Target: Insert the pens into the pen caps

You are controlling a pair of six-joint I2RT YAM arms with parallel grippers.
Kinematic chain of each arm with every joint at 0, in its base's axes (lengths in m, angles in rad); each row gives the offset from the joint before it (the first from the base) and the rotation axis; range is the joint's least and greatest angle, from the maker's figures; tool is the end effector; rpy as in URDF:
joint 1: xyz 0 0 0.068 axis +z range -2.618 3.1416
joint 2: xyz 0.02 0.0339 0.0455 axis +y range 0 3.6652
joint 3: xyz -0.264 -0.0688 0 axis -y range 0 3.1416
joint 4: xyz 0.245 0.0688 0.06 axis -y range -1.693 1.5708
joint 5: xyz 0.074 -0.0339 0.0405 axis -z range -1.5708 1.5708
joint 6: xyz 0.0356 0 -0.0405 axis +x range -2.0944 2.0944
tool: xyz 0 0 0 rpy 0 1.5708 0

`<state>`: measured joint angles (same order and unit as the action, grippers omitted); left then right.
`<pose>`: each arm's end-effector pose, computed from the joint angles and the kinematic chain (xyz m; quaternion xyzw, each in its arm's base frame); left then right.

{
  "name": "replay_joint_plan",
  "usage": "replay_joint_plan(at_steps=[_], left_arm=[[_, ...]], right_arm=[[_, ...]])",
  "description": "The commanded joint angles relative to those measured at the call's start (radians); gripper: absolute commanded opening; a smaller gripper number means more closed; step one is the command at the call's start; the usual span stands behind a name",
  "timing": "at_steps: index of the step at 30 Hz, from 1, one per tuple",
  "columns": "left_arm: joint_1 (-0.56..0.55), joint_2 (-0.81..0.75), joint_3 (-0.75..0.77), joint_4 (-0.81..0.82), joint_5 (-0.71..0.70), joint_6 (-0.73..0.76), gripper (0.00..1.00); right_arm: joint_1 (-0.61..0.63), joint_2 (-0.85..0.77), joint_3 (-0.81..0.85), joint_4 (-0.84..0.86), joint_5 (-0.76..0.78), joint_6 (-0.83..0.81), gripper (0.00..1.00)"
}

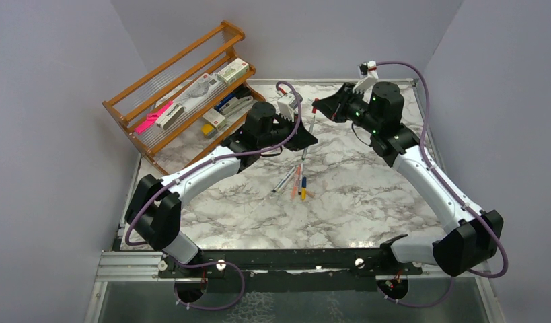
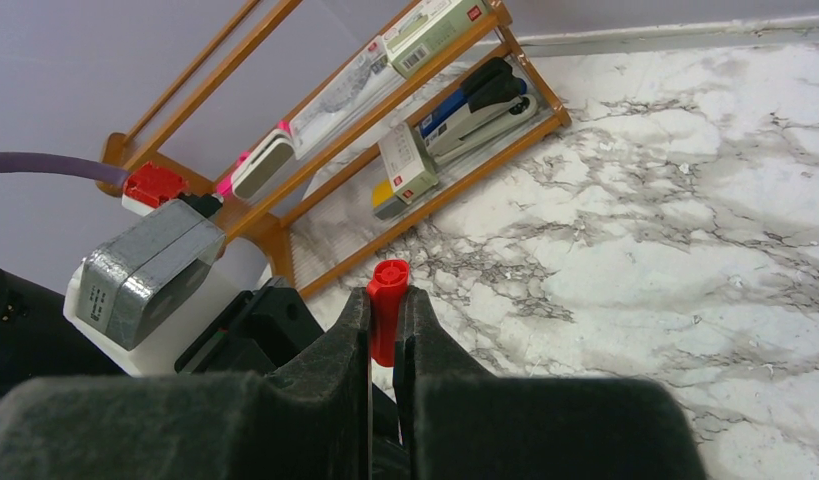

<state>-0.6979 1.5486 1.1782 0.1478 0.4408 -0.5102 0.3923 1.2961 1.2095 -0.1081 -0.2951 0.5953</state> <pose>0.2721 -0.2480 0.3212 0.2073 0.7462 -0.4865 0.4043 0.2767 0.1257 0.3853 -0.0155 0.7696 0.3977 0.4993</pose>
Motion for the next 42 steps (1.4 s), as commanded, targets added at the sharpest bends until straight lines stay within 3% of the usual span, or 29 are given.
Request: replay_joint_plan(at_steps=[1, 33, 42], left_arm=[[-0.003, -0.007, 0.036, 0.013, -0.011, 0.014, 0.0], [-0.003, -0.006, 0.052, 0.035, -0.025, -0.01, 0.0], [-0.001, 0.048, 0.144, 0.029, -0.025, -0.002, 0.0]], right_arm=[[-0.003, -0.026, -0.018, -0.002, 0.028, -0.022, 0.02], [-0.003, -0.033, -0.064, -0.016, -0.018, -0.035, 0.01], [-0.003, -0.059, -0.116, -0.053, -0.067, -0.044, 0.02]])
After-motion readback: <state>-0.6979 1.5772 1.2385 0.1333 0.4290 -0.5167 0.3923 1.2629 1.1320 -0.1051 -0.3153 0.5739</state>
